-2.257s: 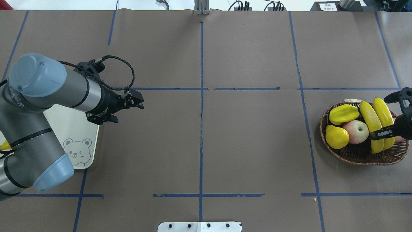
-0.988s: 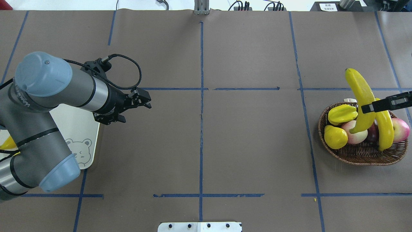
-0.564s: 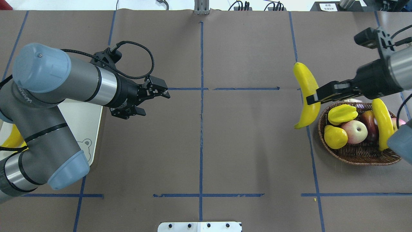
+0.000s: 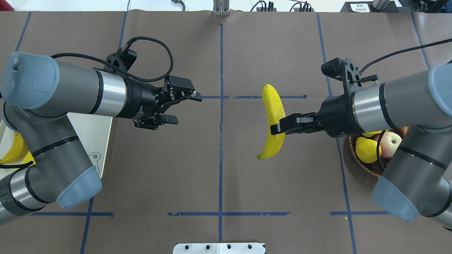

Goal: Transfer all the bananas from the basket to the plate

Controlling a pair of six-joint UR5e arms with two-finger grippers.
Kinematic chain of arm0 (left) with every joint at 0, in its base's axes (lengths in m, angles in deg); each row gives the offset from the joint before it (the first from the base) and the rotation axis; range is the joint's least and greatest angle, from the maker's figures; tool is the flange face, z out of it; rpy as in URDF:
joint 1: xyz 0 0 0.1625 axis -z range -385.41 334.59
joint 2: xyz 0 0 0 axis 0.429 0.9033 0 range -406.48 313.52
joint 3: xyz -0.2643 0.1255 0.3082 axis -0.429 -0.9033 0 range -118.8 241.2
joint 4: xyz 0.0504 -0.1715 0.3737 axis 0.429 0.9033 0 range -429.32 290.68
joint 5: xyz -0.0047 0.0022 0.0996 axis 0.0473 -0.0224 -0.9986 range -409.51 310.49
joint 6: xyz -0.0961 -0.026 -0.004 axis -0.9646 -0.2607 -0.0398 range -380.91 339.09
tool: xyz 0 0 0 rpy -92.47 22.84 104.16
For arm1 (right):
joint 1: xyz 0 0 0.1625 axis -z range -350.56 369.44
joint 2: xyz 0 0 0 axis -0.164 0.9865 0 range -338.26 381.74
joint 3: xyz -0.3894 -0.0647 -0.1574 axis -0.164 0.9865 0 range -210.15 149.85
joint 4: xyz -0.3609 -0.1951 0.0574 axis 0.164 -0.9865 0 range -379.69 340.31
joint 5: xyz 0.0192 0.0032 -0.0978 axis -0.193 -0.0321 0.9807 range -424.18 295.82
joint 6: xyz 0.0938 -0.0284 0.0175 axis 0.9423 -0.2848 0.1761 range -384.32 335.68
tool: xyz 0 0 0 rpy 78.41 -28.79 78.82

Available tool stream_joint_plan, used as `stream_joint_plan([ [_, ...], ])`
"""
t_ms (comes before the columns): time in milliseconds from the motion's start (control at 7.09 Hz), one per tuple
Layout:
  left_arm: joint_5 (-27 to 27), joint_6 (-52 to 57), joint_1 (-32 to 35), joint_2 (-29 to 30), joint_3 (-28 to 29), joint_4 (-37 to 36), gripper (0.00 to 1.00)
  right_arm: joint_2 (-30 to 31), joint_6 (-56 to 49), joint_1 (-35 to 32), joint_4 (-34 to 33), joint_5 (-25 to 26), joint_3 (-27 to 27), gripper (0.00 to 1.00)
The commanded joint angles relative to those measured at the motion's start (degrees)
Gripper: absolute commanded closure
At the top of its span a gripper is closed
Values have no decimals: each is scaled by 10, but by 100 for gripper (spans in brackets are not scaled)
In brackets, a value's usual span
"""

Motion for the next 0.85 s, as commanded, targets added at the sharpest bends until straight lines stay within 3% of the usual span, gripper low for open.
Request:
stream_joint_plan([
  [0,0,-10,-7,26,13,8,1,-4,15,66,51,53,2,99],
  [282,-15,-15,-27,58,34,10,1,-31,16,104,62,95,10,99],
  [423,-47,-15,-48,64,41,19,1,-37,16,111,62,108,10,99],
  [705,-50,-15,-69,64,50,25,1,-43,16,111,62,109,9,99],
])
